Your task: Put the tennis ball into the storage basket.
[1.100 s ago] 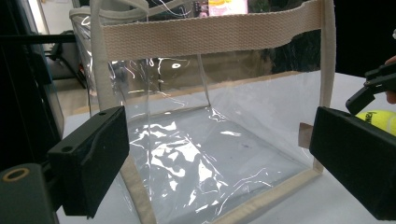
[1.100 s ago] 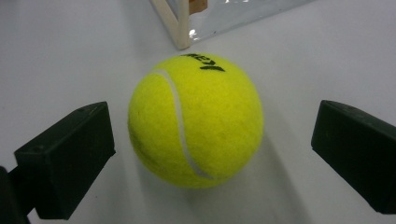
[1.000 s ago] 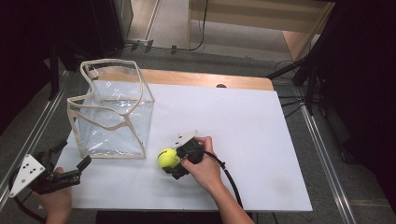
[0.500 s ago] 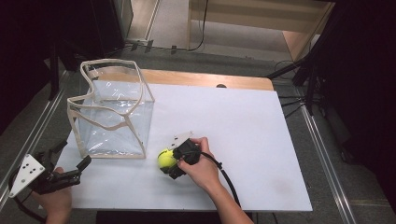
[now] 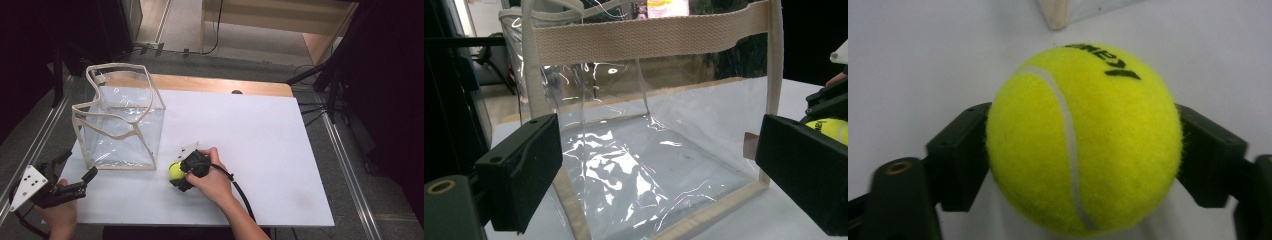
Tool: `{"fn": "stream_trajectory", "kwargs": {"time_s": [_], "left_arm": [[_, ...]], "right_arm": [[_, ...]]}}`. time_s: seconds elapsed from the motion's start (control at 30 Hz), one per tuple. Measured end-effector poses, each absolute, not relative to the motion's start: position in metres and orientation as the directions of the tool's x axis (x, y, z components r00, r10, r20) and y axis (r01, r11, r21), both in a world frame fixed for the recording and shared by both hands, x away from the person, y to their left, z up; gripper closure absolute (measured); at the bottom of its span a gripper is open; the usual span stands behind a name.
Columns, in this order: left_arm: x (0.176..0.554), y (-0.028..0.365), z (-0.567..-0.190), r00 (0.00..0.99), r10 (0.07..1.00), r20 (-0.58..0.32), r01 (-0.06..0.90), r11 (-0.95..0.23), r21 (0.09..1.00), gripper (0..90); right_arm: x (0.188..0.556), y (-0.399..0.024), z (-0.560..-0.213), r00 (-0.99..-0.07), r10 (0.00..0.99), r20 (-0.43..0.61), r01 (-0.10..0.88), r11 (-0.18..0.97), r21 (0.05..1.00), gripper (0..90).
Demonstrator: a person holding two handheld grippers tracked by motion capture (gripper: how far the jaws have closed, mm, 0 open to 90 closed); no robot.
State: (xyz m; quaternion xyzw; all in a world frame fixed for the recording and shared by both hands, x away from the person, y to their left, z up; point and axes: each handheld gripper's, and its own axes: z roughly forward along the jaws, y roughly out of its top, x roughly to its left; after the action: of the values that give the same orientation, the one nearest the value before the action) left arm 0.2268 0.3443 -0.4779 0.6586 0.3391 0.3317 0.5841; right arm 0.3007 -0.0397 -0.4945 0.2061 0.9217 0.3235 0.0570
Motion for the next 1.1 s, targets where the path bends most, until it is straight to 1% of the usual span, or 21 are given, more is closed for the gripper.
{"fn": "stream_trajectory", "kwargs": {"time_s": [0.03, 0.13, 0.33, 0.63, 1.1], "left_arm": [[0.227, 0.344, -0.478, 0.549, 0.835, 0.04, 0.059, -0.087, 0.994, 5.3], [0.227, 0.344, -0.478, 0.55, 0.834, 0.04, 0.059, -0.087, 0.994, 5.3], [0.227, 0.345, -0.478, 0.55, 0.834, 0.04, 0.059, -0.086, 0.995, 5.3], [0.227, 0.345, -0.478, 0.55, 0.834, 0.037, 0.06, -0.084, 0.995, 5.3], [0.227, 0.345, -0.478, 0.551, 0.834, 0.035, 0.059, -0.08, 0.995, 5.3]], "right_arm": [[0.301, -0.039, -0.495, -0.907, 0.421, 0.023, 0.343, 0.705, 0.62, 22.1], [0.302, -0.04, -0.495, -0.909, 0.415, 0.034, 0.346, 0.708, 0.615, 23.3], [0.303, -0.039, -0.492, -0.914, 0.404, 0.037, 0.343, 0.721, 0.602, 23.5], [0.309, -0.036, -0.485, -0.915, 0.4, 0.052, 0.344, 0.707, 0.618, 23.5], [0.319, -0.021, -0.471, -0.928, 0.37, 0.042, 0.313, 0.716, 0.624, 23.5]]}}
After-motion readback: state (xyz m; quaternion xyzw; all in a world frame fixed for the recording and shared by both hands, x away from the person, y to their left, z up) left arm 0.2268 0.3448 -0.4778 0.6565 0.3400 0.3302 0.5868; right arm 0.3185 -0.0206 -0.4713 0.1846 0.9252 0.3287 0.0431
